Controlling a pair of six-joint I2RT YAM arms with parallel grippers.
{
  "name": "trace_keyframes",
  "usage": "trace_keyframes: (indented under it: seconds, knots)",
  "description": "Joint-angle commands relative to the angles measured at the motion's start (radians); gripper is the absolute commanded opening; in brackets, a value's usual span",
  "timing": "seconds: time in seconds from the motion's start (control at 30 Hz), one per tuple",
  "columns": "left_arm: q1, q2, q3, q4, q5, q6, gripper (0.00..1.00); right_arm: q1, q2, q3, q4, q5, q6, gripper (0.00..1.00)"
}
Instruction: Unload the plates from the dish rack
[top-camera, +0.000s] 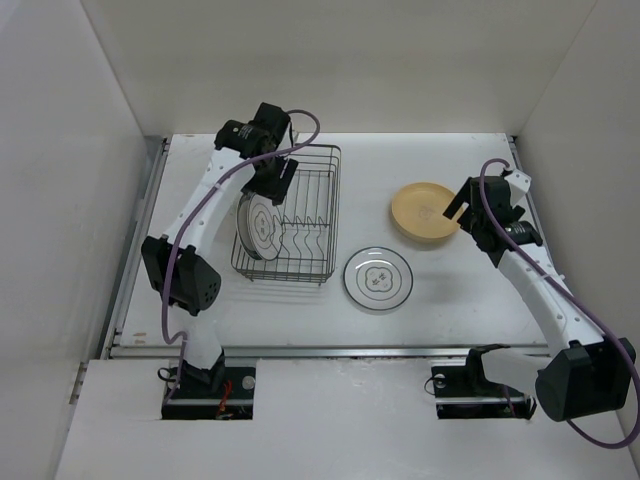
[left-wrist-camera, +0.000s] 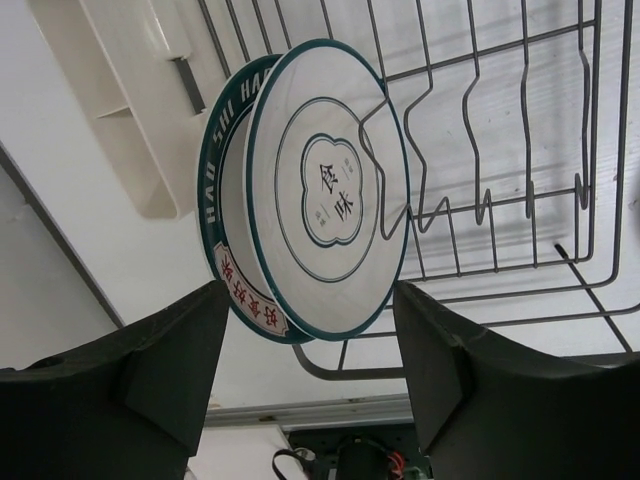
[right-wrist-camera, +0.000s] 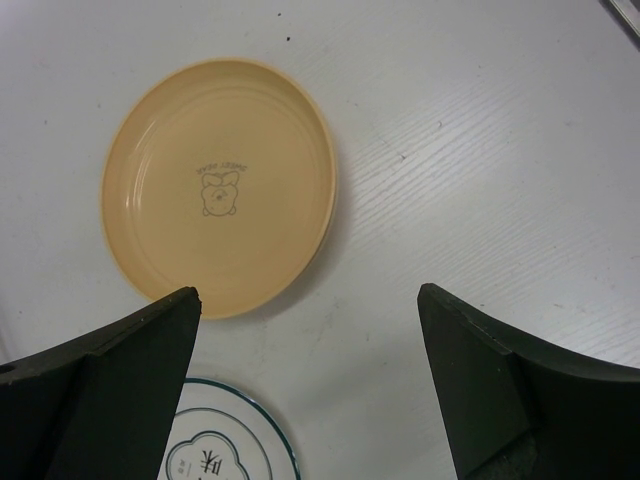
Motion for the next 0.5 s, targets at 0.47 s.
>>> trace_keyframes:
  seconds: [0.47]
  knots:
    - [0.047, 0.028, -0.11, -0.014, 0.069, -0.011, 0.55, 0.007, -0.021, 0.002, 0.019, 0.043, -0.023, 0.95]
